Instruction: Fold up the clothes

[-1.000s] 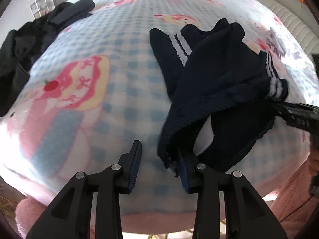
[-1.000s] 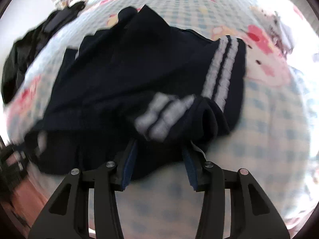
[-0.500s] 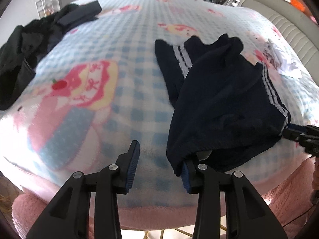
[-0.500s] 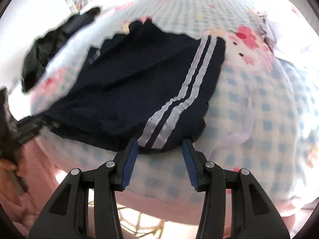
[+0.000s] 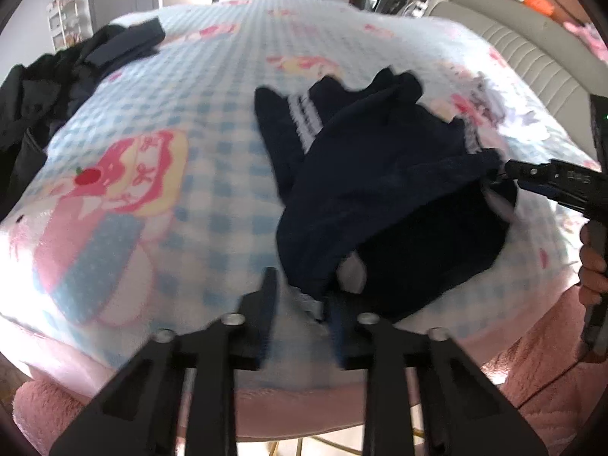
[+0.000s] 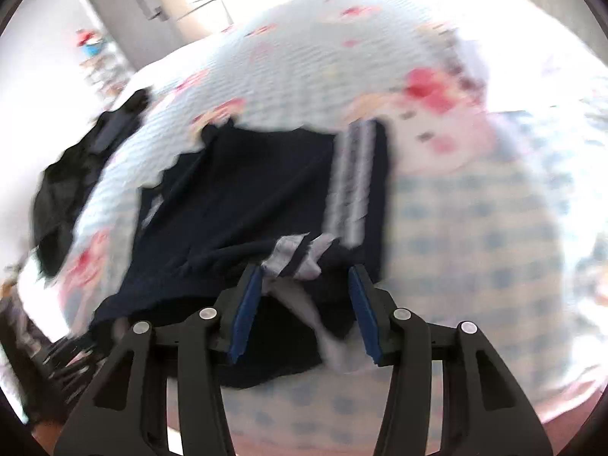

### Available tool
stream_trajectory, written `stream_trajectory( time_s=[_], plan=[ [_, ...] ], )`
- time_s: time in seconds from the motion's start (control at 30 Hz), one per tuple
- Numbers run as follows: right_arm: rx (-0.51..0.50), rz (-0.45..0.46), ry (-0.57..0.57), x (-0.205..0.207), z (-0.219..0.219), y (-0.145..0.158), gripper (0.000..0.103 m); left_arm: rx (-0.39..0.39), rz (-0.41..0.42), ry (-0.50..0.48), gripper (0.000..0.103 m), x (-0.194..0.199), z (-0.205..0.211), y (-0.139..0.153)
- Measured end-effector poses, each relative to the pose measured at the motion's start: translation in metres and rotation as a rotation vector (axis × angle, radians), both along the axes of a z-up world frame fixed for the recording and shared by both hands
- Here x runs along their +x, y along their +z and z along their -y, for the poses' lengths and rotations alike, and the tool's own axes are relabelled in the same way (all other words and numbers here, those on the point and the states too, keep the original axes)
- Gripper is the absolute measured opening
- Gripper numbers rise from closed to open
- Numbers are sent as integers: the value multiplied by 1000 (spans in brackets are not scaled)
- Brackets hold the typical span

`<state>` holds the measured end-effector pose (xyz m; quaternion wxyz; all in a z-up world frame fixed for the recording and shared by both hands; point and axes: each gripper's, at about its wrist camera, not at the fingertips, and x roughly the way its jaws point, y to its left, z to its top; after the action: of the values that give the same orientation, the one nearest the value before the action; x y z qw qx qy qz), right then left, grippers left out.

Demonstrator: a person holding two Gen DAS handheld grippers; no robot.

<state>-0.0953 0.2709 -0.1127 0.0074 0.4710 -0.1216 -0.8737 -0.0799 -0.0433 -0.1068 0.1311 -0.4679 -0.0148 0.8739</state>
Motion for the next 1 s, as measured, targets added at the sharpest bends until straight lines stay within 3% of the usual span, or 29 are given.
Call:
stream_trajectory(
  time_s=[0.17, 0.27, 0.37, 0.47, 0.53, 0.8, 0.87, 1.0],
  plan=[
    [95, -18, -1, 12, -7, 9, 49, 58, -65, -14, 17, -4, 8, 23],
    [63, 20, 9, 14, -14, 2, 49, 46, -58, -24, 17, -6, 6, 24],
    [22, 58, 140, 22, 0, -4, 49, 36, -41, -28, 17, -6, 4, 20],
    [55, 93, 290, 16, 42, -20, 49, 35, -27, -25, 17, -3, 4, 14],
    [104, 93, 282, 5, 52, -31, 49, 27, -20, -17, 17, -2, 3, 10],
    [29, 87, 164, -53, 37, -33, 49, 40, -16, 0, 17, 4, 11, 11],
    [-10, 128, 174, -55, 33, -36, 50, 50, -10, -1, 19, 2, 11, 10],
    [103, 159, 297, -47, 48, -47, 52, 55, 11, -11, 24, -1, 10, 4]
  ],
)
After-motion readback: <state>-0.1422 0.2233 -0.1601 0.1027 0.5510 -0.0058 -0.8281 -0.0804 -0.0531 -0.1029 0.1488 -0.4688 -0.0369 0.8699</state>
